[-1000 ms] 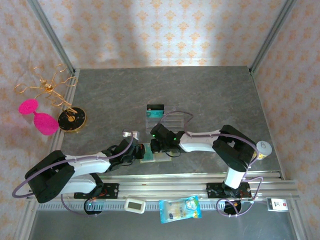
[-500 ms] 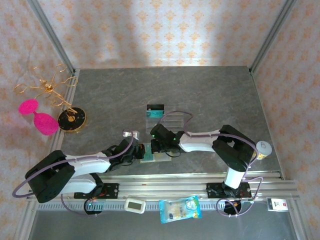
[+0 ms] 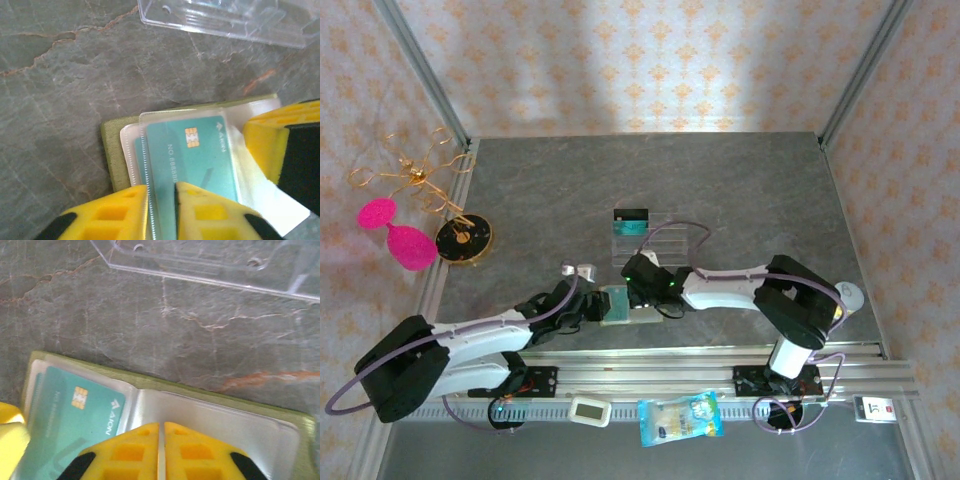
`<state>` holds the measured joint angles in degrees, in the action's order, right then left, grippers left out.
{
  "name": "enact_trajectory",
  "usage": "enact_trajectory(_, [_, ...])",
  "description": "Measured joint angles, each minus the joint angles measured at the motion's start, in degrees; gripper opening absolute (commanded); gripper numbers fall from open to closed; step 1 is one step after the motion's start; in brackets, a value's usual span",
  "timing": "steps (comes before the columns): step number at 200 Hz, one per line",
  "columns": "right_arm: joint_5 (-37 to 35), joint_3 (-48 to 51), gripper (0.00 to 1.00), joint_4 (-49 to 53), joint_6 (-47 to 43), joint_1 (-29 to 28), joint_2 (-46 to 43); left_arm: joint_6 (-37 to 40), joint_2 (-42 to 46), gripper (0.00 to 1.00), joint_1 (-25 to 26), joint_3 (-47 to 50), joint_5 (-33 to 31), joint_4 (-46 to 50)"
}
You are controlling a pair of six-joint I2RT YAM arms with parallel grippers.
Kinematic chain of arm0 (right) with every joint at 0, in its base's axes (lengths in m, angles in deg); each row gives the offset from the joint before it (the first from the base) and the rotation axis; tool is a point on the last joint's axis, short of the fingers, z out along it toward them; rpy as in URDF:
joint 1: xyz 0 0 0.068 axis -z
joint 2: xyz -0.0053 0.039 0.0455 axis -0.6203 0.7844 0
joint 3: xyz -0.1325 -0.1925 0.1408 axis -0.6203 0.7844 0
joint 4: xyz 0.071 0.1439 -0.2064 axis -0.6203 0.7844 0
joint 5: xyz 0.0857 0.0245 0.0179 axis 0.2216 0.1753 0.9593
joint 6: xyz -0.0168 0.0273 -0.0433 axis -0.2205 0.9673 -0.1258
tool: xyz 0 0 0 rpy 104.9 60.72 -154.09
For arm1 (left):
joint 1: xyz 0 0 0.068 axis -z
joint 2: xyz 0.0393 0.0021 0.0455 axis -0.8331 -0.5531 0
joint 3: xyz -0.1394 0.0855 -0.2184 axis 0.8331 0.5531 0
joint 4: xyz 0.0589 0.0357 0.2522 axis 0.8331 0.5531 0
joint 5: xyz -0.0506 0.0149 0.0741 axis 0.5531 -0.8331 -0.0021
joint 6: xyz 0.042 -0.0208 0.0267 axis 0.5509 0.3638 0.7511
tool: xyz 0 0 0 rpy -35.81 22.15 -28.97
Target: Take the credit cards out of the card holder
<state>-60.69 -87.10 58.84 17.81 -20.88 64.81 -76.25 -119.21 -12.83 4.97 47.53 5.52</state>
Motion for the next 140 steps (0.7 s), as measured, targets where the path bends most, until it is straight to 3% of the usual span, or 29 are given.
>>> enact_trajectory(13, [-0.59, 0.35, 0.14, 0.11, 0.02, 0.0, -1.05, 0.42, -0.15, 0.39, 0.79, -1.03, -0.17, 0.9])
enact_trajectory(53, [-1.7, 1.75, 0.14, 0.09, 0.46, 0.0, -3.5, 1.55, -6.01, 0.44, 6.25, -4.98, -3.63, 2.1])
enact_trajectory(72, [-1.81, 3.19, 0.14, 0.13, 0.74, 0.0, -4.7, 2.05, -8.24, 0.41, 7.72, -6.08, -5.95, 2.1])
enact_trajectory(91, [-1.73, 4.2, 0.15, 0.11, 0.87, 0.0, -5.95, 2.43, -9.86, 0.28, 7.8, -6.75, -7.69, 1.97])
enact_trajectory(103, [-1.38, 4.74, 0.17, 0.04, 0.85, 0.0, -6.8, 2.67, -10.75, 0.25, 7.8, -6.88, -8.68, 1.75])
enact_trajectory(122, [-0.31, 5.2, 0.19, -0.17, 0.24, 0.0, -7.8, 2.49, -11.8, 0.25, 7.8, -6.93, -9.57, 0.98])
enact_trajectory(140, [0.83, 5.16, 0.19, -0.74, -0.26, 0.0, -8.11, 2.47, -12.52, 0.34, 7.89, -7.28, -9.77, 0.26])
